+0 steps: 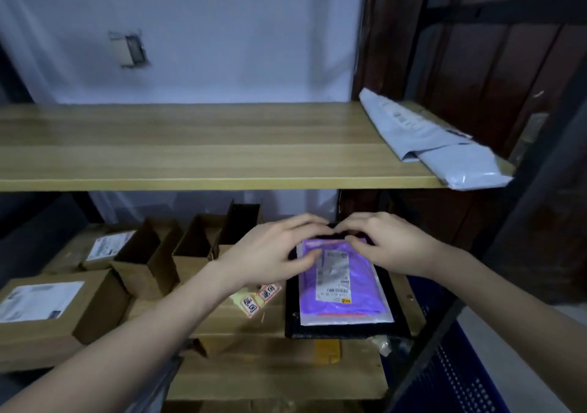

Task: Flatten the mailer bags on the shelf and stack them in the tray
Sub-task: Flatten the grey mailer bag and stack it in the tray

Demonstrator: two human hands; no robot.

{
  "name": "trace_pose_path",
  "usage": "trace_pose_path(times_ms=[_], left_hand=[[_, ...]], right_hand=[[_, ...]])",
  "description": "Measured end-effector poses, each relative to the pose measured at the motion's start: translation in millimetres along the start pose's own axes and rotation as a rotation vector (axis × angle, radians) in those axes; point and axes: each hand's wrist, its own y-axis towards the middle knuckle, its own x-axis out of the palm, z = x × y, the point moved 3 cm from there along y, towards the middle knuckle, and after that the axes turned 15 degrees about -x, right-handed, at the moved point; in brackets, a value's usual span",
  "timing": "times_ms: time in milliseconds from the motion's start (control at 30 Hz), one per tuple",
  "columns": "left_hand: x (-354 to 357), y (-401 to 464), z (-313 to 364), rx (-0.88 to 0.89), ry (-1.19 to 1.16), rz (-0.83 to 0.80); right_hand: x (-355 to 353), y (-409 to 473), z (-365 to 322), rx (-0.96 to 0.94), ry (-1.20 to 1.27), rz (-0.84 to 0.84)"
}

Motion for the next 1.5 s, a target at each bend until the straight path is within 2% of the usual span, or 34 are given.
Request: trace_pose_path(times_ms=[133, 267, 433, 533, 667, 767, 833, 1100, 1200, 1267, 1367, 1433, 1500], left_hand=[[-60.9, -6.4, 32.7, 0.068, -0.151, 0.160], [-101.0, 10.6, 39.9, 0.087, -0.239, 0.294], [-114.6, 46.5, 30.0, 0.009, -0.219, 0.377], [-111.7, 59.4, 26.9, -0.027, -0.195, 0.361], [-106.8, 68.6, 24.6, -0.036, -0.128, 0.322], [-106.3, 70.7, 22.8, -0.038, -0.114, 0.309], [-107.2, 70.3, 20.8, -0.032, -0.097, 0.312], [-118.4, 62.6, 0.2, -0.151, 0.027, 0.374], [-122.4, 65.2, -3.5, -0.233, 0.018, 0.353], [-123.3, 70.5, -1.8, -0.267, 0.022, 0.324], [-122.2, 85.9, -0.5, -0.293, 0.075, 0.223], [-115.8, 96.8, -4.2, -0.317, 0.163, 0.080], [-105.7, 100.7, -9.8, -0.353, 0.229, -0.100]], right_hand=[[-51.1, -8.8, -42.9, -0.049, 0.026, 0.095], [-99.2, -10.3, -66.3, -0.069, 0.067, 0.272], [-141.3, -3.3, -49.9, -0.007, -0.153, 0.439], [-147.7, 4.1, -16.5, 0.165, -0.261, 0.358], [-139.0, 10.2, 16.1, 0.423, -0.297, 0.246], [-126.0, 14.4, 30.2, 0.564, -0.294, 0.099], [-119.3, 18.8, 31.8, 0.533, -0.299, 0.063], [-121.0, 26.8, -4.3, 0.165, -0.074, 0.074], [-125.2, 31.1, -15.0, 0.086, 0.023, 0.094], [-126.4, 36.2, -18.8, 0.072, 0.133, 0.168], [-126.0, 45.2, -18.9, 0.100, 0.045, 0.320], [-120.4, 50.8, -20.0, 0.123, -0.099, 0.275], [-109.2, 57.3, -21.2, 0.150, -0.261, 0.102]])
